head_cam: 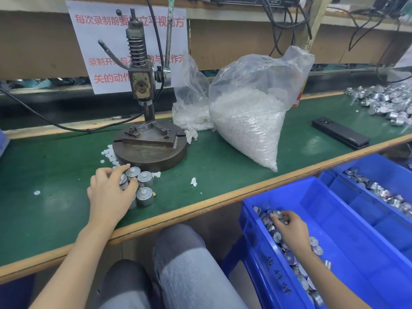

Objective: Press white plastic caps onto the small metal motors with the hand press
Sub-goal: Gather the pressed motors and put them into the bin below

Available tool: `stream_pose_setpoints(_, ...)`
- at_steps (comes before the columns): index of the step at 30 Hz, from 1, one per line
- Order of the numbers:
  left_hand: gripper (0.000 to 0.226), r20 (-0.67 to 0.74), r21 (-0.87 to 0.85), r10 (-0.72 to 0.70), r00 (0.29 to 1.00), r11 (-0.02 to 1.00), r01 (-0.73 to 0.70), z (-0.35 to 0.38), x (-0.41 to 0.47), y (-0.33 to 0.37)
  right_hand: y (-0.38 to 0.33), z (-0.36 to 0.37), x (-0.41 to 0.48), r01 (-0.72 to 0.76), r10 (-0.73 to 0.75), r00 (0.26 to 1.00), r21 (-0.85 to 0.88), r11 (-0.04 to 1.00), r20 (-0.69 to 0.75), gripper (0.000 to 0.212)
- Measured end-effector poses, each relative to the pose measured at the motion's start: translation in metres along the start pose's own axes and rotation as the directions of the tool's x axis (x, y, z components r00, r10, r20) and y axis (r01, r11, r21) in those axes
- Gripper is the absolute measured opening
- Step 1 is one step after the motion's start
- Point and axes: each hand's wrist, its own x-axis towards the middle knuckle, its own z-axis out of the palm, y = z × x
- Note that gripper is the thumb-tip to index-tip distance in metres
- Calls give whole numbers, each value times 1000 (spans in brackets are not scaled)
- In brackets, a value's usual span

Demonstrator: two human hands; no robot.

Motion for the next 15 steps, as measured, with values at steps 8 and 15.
stream_pose_setpoints(8, 36, -7, 37, 7, 1000, 999, -7, 2, 0, 0, 4, 23, 3, -60, 63, 997, -103, 993, 35, 29)
stream_pose_setpoints(15, 33, 1, 30, 13, 1000, 999, -13, 2, -1, -1, -5, 18, -2, -145, 197, 968, -300, 943, 152, 48)
